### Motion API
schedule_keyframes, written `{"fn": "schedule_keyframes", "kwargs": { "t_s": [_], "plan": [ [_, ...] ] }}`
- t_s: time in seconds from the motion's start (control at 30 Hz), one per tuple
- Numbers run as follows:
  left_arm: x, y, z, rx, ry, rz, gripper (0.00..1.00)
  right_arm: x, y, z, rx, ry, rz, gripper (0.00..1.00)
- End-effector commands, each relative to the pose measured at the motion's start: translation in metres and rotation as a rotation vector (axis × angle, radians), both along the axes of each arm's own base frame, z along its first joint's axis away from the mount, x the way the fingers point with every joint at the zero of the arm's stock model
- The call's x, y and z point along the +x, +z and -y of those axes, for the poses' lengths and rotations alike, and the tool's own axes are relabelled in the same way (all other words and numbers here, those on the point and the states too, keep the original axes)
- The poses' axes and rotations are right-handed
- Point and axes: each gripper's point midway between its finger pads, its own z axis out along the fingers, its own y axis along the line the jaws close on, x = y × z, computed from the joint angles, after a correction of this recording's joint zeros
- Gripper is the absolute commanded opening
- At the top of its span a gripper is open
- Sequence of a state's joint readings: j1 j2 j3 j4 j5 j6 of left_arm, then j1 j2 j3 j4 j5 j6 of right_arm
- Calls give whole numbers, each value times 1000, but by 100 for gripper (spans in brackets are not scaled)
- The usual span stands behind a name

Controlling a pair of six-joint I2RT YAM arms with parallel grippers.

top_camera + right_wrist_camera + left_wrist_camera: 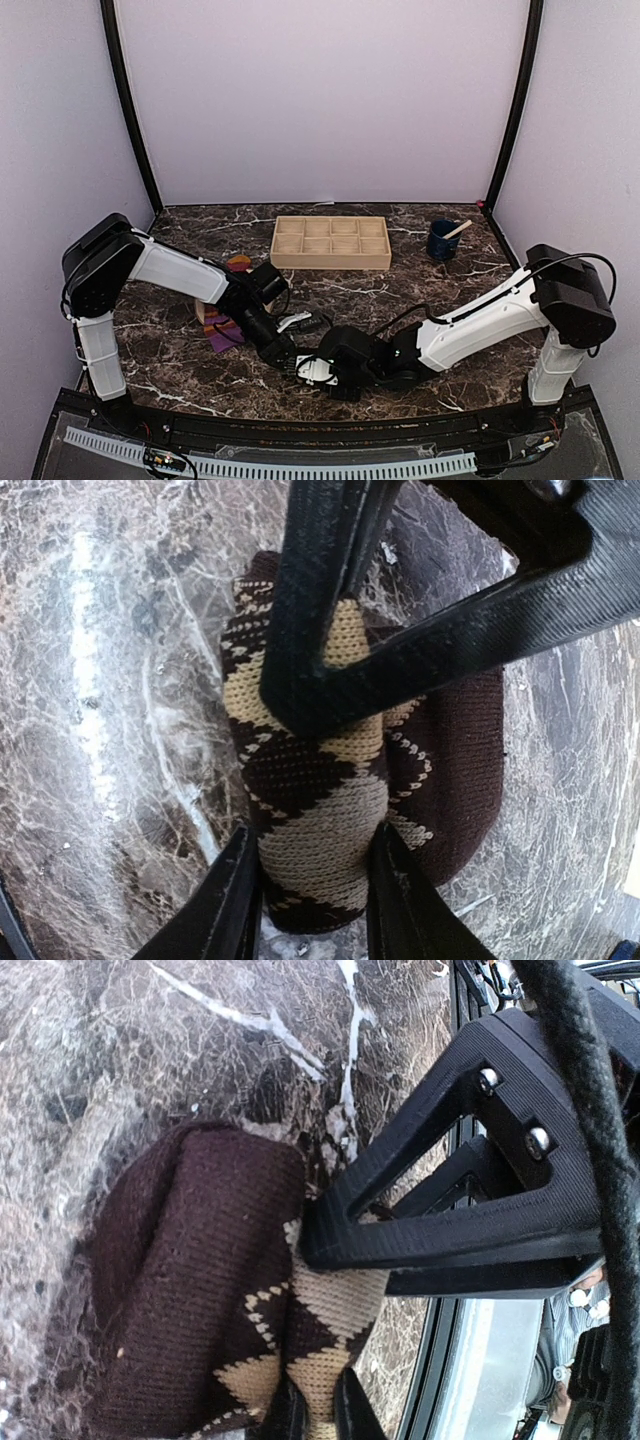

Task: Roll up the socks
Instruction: Roll the sock at the center of the board.

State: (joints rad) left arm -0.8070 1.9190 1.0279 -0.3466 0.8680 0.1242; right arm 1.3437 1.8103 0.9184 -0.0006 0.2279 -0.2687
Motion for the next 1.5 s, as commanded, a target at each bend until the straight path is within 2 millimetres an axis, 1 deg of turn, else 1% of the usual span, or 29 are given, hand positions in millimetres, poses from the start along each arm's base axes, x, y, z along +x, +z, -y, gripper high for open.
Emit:
{"fn": "schedule_keyframes", "kwargs": {
  "t_s": [0.0, 0.03, 0.17, 0.3, 0.37, 0.47, 0.53, 0.6, 0.7, 0.8, 1.0, 1.1, 1.23, 1.47],
  "plan": [
    [-7, -17, -13, 86, -3, -32, 0, -4, -5, -3, -11, 10, -19, 32],
    [-8, -18, -13, 87, -4, -34, 0, -5, -5, -3, -11, 11, -21, 27],
    [-7, -18, -13, 92, 0, -37, 0, -7, -6, -3, -14, 12, -48, 12],
    [-3, -23, -16, 130, 23, -19, 0, -8, -6, -2, -12, 11, -80, 3],
    [2, -26, -18, 155, 48, -5, 3, -9, -7, 0, -16, 9, -96, 2],
    [12, -27, -22, 182, 96, 27, 15, -9, -7, 1, -7, -2, -136, 0],
    [20, -23, -23, 179, 130, 54, 23, -9, -7, 1, 0, -9, -163, 0],
    [26, -17, -24, 165, 156, 79, 27, -7, -8, 2, 2, -21, -190, 0],
    [32, -8, -25, 142, 187, 97, 30, -6, -8, 2, 9, -34, -224, 0],
    [35, -4, -26, 133, 206, 100, 31, -3, -8, 1, 19, -46, -263, 0],
    [36, 1, -29, 122, 230, 103, 35, -2, -17, 3, 0, -69, -333, 0],
    [38, 8, -30, 105, 245, 114, 35, -3, -20, 4, -3, -74, -375, 0],
    [43, 16, -34, 93, 281, 140, 36, -3, -20, 4, 8, -91, -421, 0],
    [52, 26, -39, 82, 344, 185, 41, -4, -27, 9, 19, -132, -530, 0]
  ]
}}
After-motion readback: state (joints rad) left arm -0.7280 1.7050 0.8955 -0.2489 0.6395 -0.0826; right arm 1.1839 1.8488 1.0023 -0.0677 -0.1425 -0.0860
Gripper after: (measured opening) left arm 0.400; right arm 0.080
